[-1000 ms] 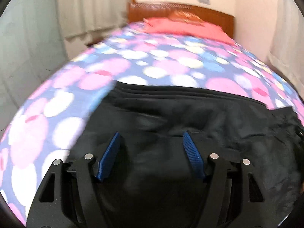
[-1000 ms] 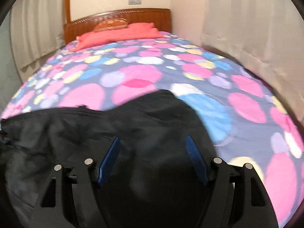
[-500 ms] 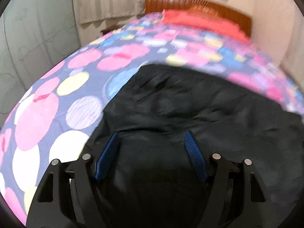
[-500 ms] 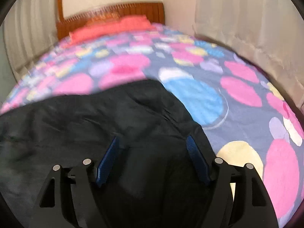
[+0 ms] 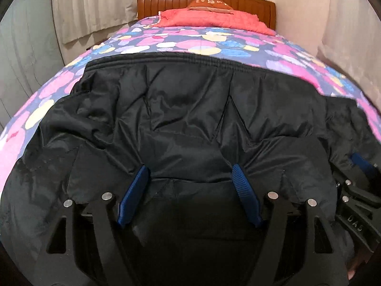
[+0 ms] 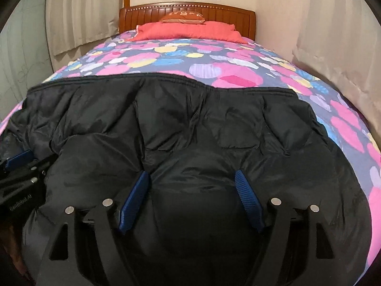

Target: Fold large clothes

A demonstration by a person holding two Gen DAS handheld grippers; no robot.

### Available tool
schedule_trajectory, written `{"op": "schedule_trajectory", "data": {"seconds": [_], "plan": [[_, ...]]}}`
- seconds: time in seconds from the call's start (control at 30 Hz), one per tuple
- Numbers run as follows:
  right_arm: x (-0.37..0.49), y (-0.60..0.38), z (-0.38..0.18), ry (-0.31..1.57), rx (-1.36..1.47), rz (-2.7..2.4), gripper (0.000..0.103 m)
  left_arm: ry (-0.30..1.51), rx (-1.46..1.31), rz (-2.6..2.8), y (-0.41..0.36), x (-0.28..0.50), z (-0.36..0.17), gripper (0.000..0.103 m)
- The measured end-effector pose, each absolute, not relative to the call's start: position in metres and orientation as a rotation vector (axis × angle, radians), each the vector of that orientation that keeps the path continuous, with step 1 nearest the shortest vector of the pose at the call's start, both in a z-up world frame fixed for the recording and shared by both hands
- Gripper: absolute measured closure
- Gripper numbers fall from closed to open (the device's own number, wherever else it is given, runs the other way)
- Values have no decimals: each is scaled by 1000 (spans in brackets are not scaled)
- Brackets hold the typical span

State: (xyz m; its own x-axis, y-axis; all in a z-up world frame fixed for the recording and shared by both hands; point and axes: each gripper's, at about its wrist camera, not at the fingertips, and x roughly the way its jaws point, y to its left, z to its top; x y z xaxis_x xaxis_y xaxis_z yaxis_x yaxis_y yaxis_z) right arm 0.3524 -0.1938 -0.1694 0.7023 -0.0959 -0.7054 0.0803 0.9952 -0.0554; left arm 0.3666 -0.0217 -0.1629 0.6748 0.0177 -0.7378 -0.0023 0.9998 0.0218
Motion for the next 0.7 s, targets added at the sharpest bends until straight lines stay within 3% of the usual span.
{"op": "schedule_trajectory", "data": {"seconds": [0.37, 0.5, 0.7], "plan": [[303, -218, -139, 720, 79, -116, 29, 812, 25, 42, -13, 335, -139, 30], [271, -241, -128, 702, 137, -146, 29, 794, -3, 42, -4, 309, -126, 24], [211, -286, -127, 699, 254, -218, 29, 806, -21, 64, 11, 269, -122, 24]]}}
